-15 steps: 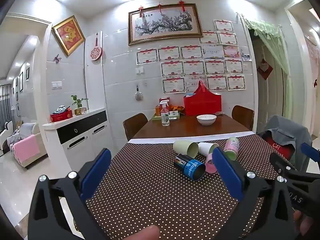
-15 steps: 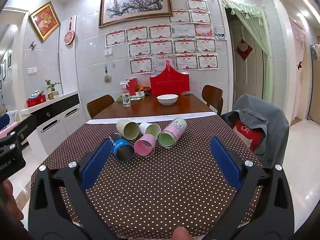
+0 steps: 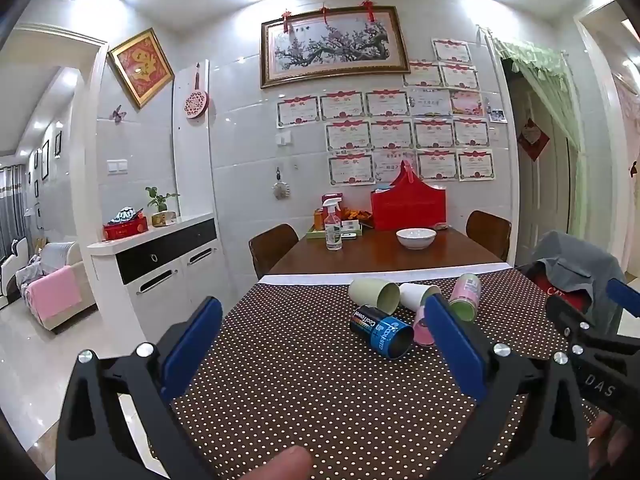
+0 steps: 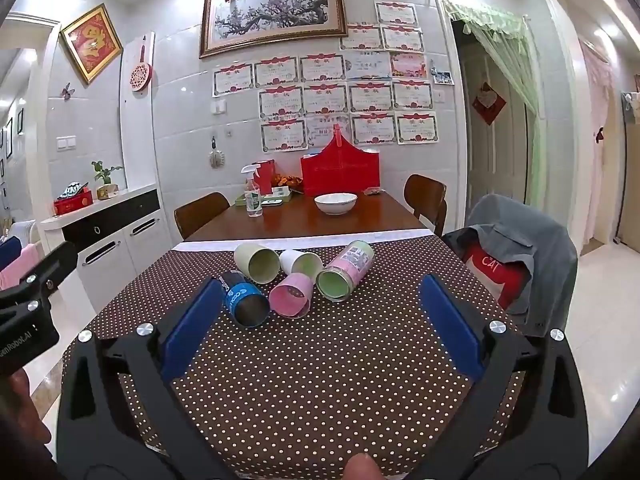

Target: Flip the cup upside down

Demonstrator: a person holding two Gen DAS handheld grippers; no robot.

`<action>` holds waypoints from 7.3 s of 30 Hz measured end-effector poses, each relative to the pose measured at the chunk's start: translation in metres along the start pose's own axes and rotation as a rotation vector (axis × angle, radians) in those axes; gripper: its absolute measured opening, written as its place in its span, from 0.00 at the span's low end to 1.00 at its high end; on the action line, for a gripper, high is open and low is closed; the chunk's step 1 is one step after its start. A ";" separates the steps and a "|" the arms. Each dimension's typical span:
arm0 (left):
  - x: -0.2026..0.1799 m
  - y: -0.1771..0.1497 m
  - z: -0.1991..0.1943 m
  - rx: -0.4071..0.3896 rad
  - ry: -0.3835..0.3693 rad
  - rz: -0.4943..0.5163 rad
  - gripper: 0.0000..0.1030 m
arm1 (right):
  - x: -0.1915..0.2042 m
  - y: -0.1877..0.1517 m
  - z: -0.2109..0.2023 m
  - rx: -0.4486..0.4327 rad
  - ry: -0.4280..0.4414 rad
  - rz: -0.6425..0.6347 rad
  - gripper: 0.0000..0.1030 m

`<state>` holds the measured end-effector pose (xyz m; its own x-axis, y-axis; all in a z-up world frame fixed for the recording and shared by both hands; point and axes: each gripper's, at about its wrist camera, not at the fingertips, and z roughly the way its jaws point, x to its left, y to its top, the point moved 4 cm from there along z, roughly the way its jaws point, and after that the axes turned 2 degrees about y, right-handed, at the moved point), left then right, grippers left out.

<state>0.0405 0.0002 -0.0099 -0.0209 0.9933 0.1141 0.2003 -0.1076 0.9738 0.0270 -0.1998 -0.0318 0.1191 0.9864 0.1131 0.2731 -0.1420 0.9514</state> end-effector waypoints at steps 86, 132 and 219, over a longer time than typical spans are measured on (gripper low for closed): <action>-0.044 -0.008 0.085 0.152 -0.093 0.072 0.96 | -0.034 0.016 0.070 0.083 -0.016 -0.023 0.94; -0.205 -0.069 0.457 1.041 -0.179 -0.037 0.96 | -0.160 -0.007 0.298 0.432 0.025 0.132 0.94; -0.143 -0.125 0.250 0.938 -0.480 0.093 0.64 | -0.114 -0.043 0.153 0.396 -0.052 0.125 0.94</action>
<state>0.2639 -0.1176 -0.1967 0.3813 0.9180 -0.1090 0.8624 -0.3108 0.3996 0.1480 -0.3192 -0.1290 0.2199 0.9556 0.1961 0.5986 -0.2909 0.7464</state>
